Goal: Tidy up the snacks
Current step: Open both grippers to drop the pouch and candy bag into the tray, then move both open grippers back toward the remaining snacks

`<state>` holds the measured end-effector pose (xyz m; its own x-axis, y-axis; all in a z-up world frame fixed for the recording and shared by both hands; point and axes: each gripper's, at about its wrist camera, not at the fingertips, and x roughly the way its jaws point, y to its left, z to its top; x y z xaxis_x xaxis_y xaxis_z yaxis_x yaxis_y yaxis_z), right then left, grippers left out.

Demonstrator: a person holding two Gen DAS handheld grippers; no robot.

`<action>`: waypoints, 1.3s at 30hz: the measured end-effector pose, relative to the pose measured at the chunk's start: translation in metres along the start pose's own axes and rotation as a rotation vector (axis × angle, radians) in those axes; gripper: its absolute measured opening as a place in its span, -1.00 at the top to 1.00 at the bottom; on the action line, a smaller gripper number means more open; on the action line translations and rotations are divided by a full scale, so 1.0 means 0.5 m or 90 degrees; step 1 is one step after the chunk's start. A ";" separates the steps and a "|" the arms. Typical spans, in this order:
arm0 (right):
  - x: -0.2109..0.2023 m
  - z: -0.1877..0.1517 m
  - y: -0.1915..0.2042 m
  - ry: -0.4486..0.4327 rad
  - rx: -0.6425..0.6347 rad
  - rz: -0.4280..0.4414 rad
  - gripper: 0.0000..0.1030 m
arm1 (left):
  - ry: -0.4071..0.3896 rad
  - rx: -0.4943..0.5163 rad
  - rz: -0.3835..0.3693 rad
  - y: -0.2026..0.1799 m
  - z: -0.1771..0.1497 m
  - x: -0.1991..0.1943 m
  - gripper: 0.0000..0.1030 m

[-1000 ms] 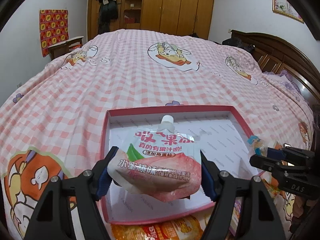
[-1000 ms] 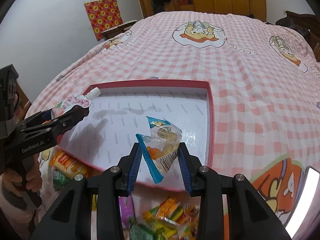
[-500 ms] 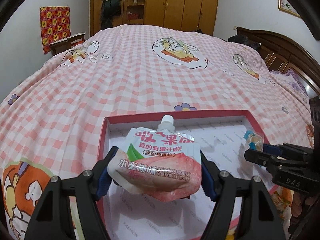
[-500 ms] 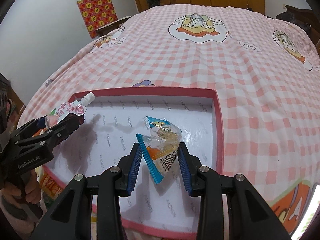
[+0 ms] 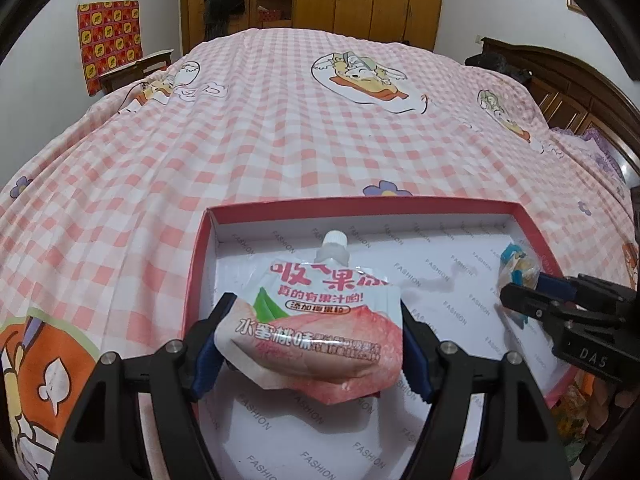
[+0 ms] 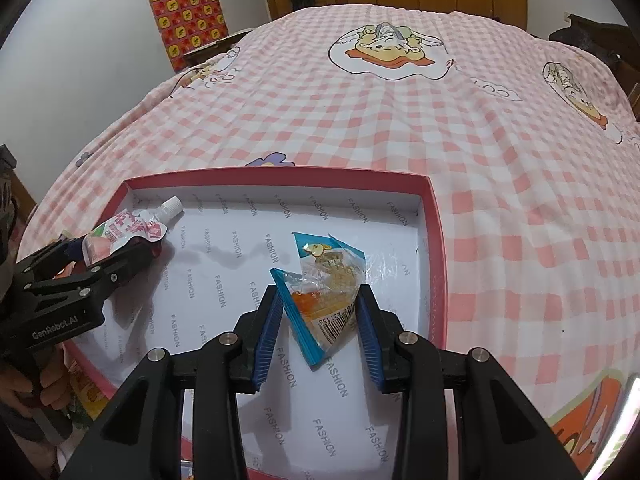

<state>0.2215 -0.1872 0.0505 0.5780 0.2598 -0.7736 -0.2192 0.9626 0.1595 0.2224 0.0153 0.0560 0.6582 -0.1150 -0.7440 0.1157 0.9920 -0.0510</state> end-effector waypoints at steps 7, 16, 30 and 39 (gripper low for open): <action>-0.005 0.000 -0.003 -0.006 0.012 0.010 0.08 | 0.003 -0.012 -0.005 0.004 0.000 -0.002 -0.52; -0.024 -0.009 0.002 -0.015 0.015 0.025 -0.04 | -0.004 -0.009 -0.012 0.001 -0.006 -0.027 -0.62; -0.090 -0.044 0.028 -0.041 0.010 0.040 -0.26 | -0.029 -0.006 -0.041 -0.015 -0.031 -0.111 -0.65; -0.134 -0.082 0.030 -0.051 0.019 0.046 -0.27 | -0.035 -0.001 -0.040 -0.021 -0.061 -0.157 -0.65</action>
<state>0.1473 -0.1932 0.0798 0.6227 0.3322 -0.7085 -0.2393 0.9429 0.2317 0.1468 0.0153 0.0947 0.6902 -0.1790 -0.7011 0.1566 0.9829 -0.0968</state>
